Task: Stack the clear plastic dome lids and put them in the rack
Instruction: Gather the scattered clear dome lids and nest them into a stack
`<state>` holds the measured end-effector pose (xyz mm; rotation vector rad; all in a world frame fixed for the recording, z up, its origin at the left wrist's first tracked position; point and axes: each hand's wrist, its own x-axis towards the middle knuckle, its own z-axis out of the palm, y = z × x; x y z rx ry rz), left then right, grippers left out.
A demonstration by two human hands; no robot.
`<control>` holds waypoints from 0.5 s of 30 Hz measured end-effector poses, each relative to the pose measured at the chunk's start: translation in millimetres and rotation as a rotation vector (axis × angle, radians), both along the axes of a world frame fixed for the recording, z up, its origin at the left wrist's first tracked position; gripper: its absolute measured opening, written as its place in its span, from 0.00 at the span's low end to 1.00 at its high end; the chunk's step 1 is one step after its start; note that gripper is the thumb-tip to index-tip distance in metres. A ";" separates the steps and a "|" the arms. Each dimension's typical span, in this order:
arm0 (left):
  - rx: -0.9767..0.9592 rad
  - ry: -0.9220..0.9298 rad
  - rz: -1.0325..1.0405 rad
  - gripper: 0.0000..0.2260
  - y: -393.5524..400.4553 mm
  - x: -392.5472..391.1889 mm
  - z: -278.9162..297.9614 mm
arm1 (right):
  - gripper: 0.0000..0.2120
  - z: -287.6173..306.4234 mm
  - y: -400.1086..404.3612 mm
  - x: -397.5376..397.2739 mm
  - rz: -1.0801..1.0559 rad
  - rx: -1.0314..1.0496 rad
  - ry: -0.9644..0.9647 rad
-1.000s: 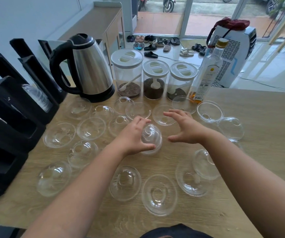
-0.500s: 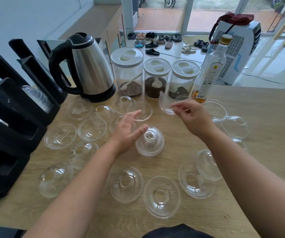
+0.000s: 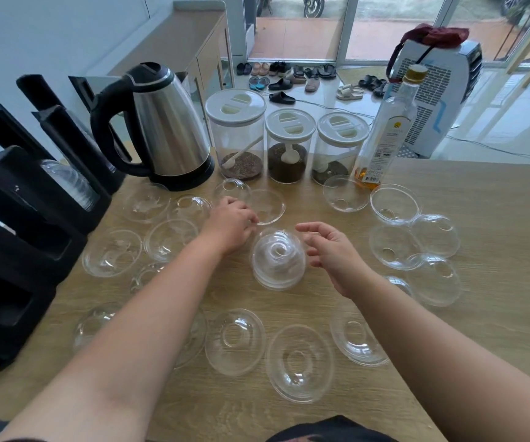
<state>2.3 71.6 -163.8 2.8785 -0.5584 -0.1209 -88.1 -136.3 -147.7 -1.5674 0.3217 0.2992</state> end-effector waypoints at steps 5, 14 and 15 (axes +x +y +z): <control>-0.160 -0.130 0.044 0.06 3.4 -0.9 -1.3 | 0.25 4.6 5.4 -4.9 0.259 -0.510 -0.258; -0.348 -0.265 0.032 0.03 14.9 -7.9 8.6 | 0.37 14.0 28.1 11.7 0.564 -0.965 -0.330; -0.355 -0.267 0.038 0.03 15.8 -8.0 9.3 | 0.37 15.2 32.4 16.4 0.567 -0.993 -0.315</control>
